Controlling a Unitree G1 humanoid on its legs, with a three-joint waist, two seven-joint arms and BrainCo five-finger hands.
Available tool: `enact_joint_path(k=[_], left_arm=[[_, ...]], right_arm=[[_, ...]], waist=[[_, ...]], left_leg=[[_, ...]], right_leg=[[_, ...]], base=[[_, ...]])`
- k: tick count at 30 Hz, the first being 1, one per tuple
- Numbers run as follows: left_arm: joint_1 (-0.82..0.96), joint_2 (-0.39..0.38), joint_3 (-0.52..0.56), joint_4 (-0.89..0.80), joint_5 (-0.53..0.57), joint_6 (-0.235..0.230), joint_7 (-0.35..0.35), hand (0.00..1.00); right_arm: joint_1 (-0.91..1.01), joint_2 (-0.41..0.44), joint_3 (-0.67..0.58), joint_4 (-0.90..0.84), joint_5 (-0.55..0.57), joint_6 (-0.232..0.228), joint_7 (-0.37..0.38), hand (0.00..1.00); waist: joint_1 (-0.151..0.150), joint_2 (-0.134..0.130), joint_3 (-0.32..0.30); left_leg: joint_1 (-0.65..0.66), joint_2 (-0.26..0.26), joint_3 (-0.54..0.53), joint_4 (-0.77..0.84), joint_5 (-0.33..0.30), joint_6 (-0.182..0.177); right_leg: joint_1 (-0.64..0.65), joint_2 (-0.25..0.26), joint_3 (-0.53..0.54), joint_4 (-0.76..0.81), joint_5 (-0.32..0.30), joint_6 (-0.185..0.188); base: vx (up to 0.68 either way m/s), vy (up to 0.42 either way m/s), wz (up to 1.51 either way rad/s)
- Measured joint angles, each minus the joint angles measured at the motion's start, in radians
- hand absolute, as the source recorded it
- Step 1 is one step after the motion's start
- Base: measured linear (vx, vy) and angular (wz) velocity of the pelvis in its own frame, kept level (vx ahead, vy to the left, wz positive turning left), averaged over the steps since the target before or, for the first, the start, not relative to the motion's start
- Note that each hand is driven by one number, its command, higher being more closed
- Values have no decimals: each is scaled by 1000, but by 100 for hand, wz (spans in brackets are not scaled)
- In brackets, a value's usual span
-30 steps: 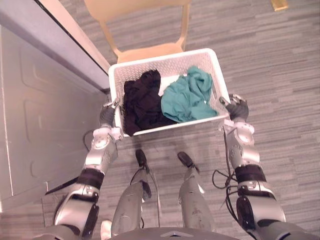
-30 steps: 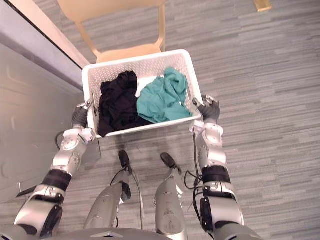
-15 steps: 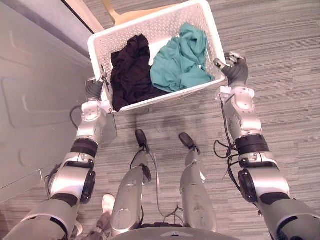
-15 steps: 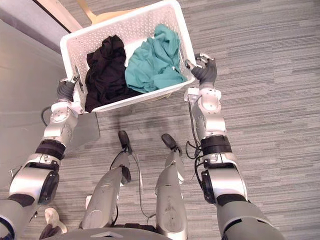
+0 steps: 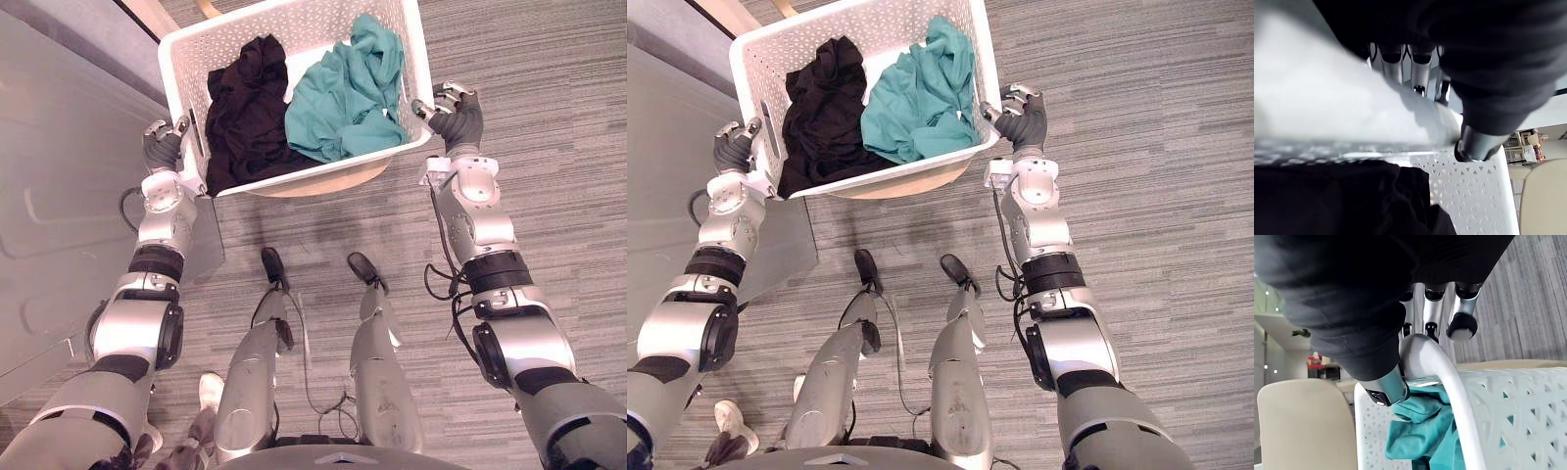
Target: Pick up the laundry basket with both hands and put the clothes into the washing machine.
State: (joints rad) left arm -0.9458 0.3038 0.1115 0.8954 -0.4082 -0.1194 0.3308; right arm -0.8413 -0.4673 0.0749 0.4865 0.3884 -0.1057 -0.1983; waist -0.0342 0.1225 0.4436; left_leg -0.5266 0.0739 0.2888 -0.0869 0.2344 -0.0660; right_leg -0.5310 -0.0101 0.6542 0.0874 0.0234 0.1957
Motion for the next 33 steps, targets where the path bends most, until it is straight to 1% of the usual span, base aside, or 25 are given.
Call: enact_joint_path(k=[2, 7, 11, 15, 17, 19, 21, 23, 24, 26, 28, 29, 30, 31, 33], left_arm=[[-27, 15, 6, 0, 0, 0, 7, 0], [-53, 22, 6, 0, 0, -1, 13, 0], [-55, 22, 7, -1, 1, -1, 16, 0], [-64, 22, 22, -3, 1, -1, 30, 0], [-82, 23, 36, -5, 3, -1, 34, 0], [-85, 43, 47, -30, 8, -1, 34, 0], [-84, 78, 55, -69, 21, -1, 34, 0], [-79, 128, 95, -147, 22, -4, 36, 0], [-75, 142, 106, -164, 25, -6, 36, 0], [-31, 197, 157, -249, 42, -27, 37, 0], [3, 223, 186, -294, 42, -40, 37, 0], [40, 238, 212, -337, 44, -50, 37, 0], [71, 245, 232, -370, 58, -58, 36, 0], [87, 244, 243, -389, 63, -61, 35, 0], [176, 243, 275, -468, 88, -74, 32, 0]], right_arm=[[-5, -12, 1, -16, 0, -20, 2, 0], [-12, -23, 15, -82, -2, -43, 11, 0], [-12, -35, 41, -87, -1, -44, 21, 0], [-6, -44, 44, -162, -1, -47, 47, 0], [5, -57, 46, -205, 1, -58, 54, 0], [27, -57, 44, -256, 0, -64, 57, 0], [76, -64, 37, -347, 0, -69, 58, 0], [155, -96, 18, -475, -3, -73, 60, 0], [171, -101, 8, -498, -4, -74, 60, 0], [228, -116, -44, -575, -27, -84, 67, 0], [264, -134, -67, -609, -43, -90, 72, 0], [298, -140, -94, -640, -43, -95, 87, 0], [331, -142, -118, -665, -43, -98, 89, 0], [350, -142, -131, -674, -43, -100, 91, 0], [425, -130, -180, -678, -43, -107, 111, 0]], waist=[[0, -6, 4], [-4, -7, 4], [-5, -7, 4], [-5, -9, 6], [-4, -12, 7], [-6, -20, 12], [-10, -27, 16], [-14, -31, 19], [-14, -31, 18], [-20, -33, 18], [-23, -34, 17], [-24, -37, 15], [-26, -37, 15], [-27, -37, 15], [-34, -37, 15]], left_leg=[[1, 1, 11, 0, -1, 0], [1, 3, 20, 0, -3, -2], [1, 5, 30, 0, -10, -4], [-1, 7, 57, 0, -16, 2], [0, 7, 66, 0, -17, 3], [3, 9, 72, 0, -20, 2], [5, 11, 82, 0, -23, 4], [11, 13, 107, 0, -24, 6], [14, 13, 112, 0, -22, 8], [36, 12, 135, 0, -29, 2], [54, 13, 144, 0, -46, 4], [68, 14, 161, 0, -53, 3], [81, 17, 182, 0, -61, 15], [88, 18, 189, 0, -63, 18], [122, 19, 188, 1, -52, 34]], right_leg=[[-2, 0, 8, 0, 1, 1], [-5, 0, 15, -2, 1, 1], [-7, 0, 18, -3, 1, 1], [-13, -2, 24, -2, 1, 1], [-14, -3, 24, -2, 1, 1], [-14, -3, 25, -1, 2, 1], [-14, -3, 25, -1, 2, 1], [-14, -3, 18, 6, 2, 0], [-14, -2, 16, 11, 2, 0], [-5, -2, -1, 25, 1, 1], [11, -2, -11, 28, 1, 1], [19, -2, -13, 31, 1, 1], [32, -2, -22, 32, 1, 1], [40, -3, -30, 33, 1, 0], [75, -1, -65, 43, -1, -1]], base=[[10, 6, -8], [12, 7, -4], [8, 7, -2], [14, 18, -6], [21, 25, -4], [22, 21, -5], [29, 19, -5], [43, 26, -6], [31, 19, -11], [45, 28, -15], [48, 30, -11], [51, 34, -8], [62, 41, -4], [52, 33, 7], [55, 31, 14]])
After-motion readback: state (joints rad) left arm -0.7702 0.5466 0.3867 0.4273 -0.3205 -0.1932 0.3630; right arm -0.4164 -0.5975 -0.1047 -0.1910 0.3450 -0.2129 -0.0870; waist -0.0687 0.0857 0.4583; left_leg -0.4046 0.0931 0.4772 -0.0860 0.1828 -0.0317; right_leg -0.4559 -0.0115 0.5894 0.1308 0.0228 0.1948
